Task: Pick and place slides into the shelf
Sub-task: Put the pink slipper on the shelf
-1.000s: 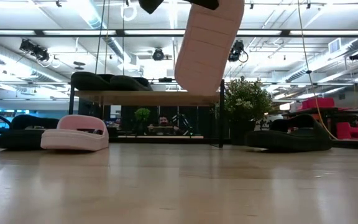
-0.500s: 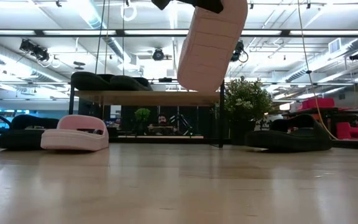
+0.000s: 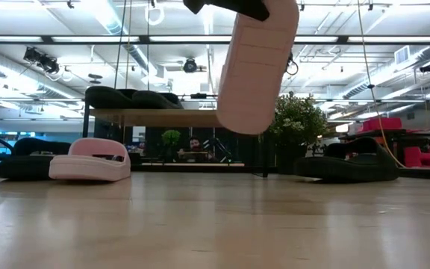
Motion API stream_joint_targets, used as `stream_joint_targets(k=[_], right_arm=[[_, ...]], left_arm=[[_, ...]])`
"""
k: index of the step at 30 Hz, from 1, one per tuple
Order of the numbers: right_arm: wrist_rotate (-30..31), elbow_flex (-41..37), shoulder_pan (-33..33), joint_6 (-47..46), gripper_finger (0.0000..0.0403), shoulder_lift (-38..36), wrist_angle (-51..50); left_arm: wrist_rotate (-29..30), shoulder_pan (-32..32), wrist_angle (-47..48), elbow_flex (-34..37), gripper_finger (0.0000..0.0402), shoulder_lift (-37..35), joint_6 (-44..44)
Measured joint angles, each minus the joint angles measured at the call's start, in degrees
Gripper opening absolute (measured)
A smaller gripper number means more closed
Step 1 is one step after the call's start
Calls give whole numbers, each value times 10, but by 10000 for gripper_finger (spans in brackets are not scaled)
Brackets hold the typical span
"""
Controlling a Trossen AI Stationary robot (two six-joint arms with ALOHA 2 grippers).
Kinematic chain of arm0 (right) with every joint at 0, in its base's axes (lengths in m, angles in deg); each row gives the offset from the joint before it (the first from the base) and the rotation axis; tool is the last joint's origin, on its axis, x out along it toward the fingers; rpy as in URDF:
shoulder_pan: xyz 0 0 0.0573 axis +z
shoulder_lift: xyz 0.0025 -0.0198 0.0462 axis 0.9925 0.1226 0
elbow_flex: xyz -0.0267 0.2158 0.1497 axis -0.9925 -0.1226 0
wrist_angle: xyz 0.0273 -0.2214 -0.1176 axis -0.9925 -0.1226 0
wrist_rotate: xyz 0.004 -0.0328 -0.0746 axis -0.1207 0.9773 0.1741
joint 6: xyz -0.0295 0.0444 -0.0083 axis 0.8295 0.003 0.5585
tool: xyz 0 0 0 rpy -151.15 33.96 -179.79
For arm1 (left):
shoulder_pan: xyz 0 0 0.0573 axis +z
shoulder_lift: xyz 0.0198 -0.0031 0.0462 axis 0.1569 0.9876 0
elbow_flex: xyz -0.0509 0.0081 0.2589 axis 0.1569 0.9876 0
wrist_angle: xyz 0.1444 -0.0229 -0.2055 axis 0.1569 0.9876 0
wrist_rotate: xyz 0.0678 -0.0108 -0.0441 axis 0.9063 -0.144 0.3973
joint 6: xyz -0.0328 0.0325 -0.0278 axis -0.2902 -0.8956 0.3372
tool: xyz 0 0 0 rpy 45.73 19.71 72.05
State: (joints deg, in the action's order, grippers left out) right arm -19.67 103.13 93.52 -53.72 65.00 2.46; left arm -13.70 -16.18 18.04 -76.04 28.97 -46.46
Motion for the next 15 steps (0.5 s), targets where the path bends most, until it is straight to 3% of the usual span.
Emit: stream_joint_targets(k=[10,15], right_arm=[[-7,0,65,-84,139,-140,-24],[-8,0,120,-135,139,-219,-34]], left_arm=[[-17,-7,119,0,76,0,130],[-7,-7,141,1,76,0,113]])
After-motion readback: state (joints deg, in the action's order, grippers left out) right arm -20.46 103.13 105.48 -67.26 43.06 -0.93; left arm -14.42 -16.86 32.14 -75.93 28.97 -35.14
